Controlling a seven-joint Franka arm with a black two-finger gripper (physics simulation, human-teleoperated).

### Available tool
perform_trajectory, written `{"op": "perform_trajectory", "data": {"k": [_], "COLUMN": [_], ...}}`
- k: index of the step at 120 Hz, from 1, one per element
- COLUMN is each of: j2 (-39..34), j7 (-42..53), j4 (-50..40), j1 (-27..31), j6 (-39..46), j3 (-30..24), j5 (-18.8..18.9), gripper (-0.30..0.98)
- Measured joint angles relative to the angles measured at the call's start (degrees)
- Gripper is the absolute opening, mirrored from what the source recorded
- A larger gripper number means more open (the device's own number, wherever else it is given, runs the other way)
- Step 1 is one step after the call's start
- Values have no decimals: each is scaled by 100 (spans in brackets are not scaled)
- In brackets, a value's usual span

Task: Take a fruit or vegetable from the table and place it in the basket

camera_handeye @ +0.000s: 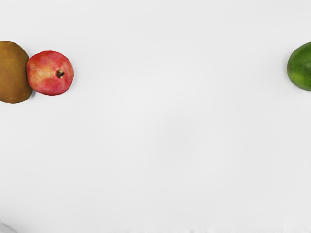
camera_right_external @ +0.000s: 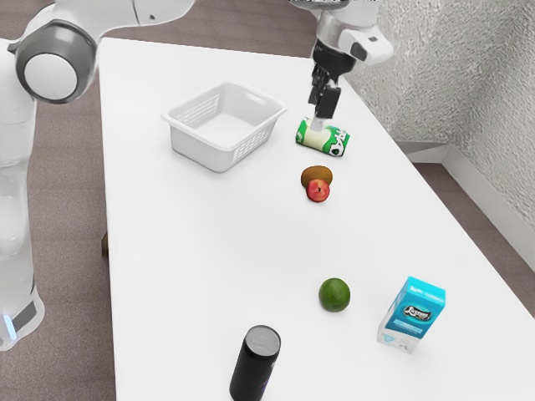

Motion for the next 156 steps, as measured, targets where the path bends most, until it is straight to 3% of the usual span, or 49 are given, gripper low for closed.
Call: {"op": "perform_trajectory", "data": {"k": [40, 85, 109, 156], "j2": [351, 417, 765, 1328], "j7": [2831, 5588, 6702, 8271], "j4": [-119, -1478, -1602, -1606], "j1": [67, 77, 162, 251], "j6": [292, 1743, 2311, 3050], "j3": [-4, 656, 1106, 1166], "j5": [-52, -289, -348, -616], "gripper": [68, 68, 68, 68]}}
